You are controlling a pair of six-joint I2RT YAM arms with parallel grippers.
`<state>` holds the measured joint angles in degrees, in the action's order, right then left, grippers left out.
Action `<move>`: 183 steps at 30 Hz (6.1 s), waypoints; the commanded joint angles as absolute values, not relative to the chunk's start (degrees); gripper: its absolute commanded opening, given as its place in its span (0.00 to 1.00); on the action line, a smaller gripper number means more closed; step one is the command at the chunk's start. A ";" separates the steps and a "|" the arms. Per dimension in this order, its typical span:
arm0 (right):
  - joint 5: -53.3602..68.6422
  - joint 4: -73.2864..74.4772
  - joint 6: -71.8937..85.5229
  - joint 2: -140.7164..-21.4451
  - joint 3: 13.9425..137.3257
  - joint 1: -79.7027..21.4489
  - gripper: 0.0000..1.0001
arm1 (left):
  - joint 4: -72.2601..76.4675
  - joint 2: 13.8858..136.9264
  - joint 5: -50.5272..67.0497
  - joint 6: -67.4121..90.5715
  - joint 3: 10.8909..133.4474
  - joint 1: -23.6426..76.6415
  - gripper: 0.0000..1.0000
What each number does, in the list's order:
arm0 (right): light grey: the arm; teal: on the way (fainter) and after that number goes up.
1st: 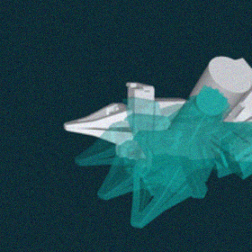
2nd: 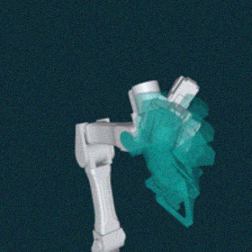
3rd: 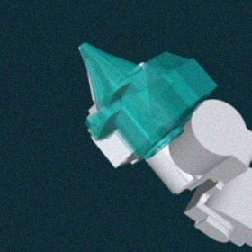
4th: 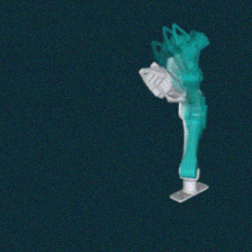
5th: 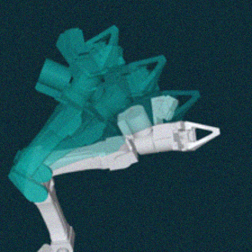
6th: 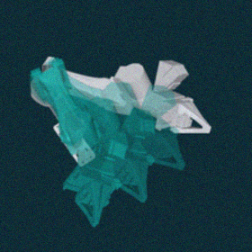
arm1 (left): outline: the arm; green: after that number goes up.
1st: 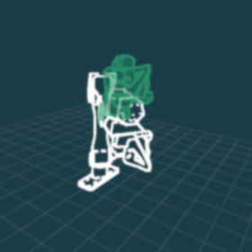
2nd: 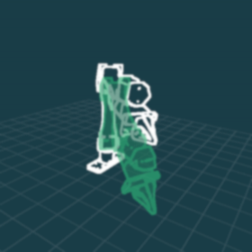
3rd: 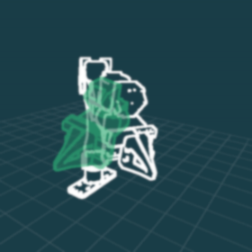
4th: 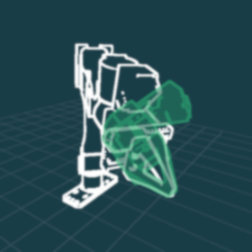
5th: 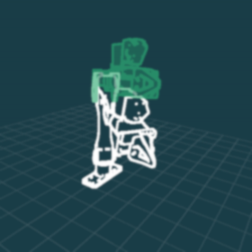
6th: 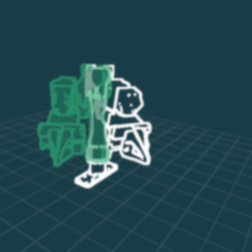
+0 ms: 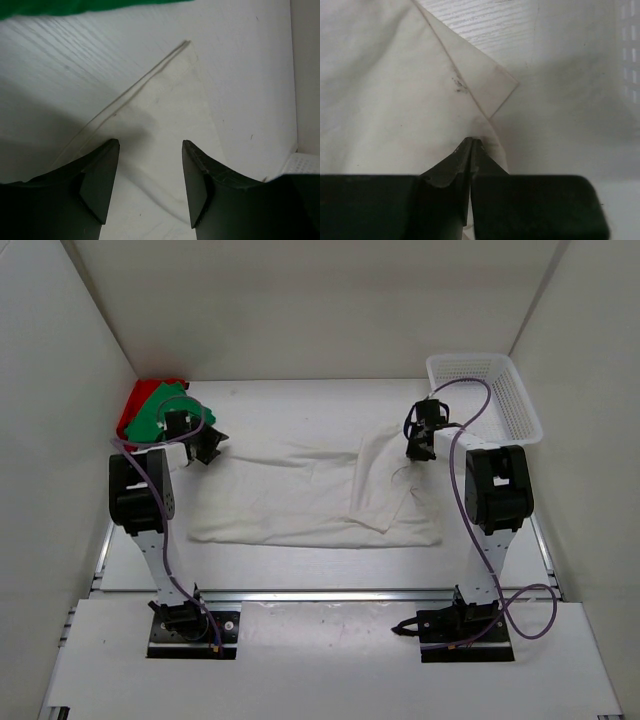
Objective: Fold and stack the t-shirts
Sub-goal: Fold the flattened tshirt in 1/3 of the way
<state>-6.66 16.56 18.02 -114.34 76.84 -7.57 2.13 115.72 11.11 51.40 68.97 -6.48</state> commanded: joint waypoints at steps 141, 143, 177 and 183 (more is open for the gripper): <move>5.88 2.55 33.66 -66.90 28.50 -17.14 0.28 | 5.09 69.79 19.69 41.39 28.57 18.46 0.42; 6.77 1.94 35.24 -65.04 25.93 -17.66 0.33 | 5.97 70.48 20.21 41.92 28.74 19.15 0.42; 13.45 -5.27 32.79 -75.50 30.14 -17.14 0.12 | 9.58 73.30 19.42 43.24 27.86 20.83 0.43; 10.64 -4.13 30.32 -79.44 36.64 -18.72 0.00 | 9.85 72.95 19.07 43.77 27.16 21.27 0.43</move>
<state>12.93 -1.91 32.32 -77.76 32.05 -18.00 8.69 73.82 18.92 43.62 27.77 20.93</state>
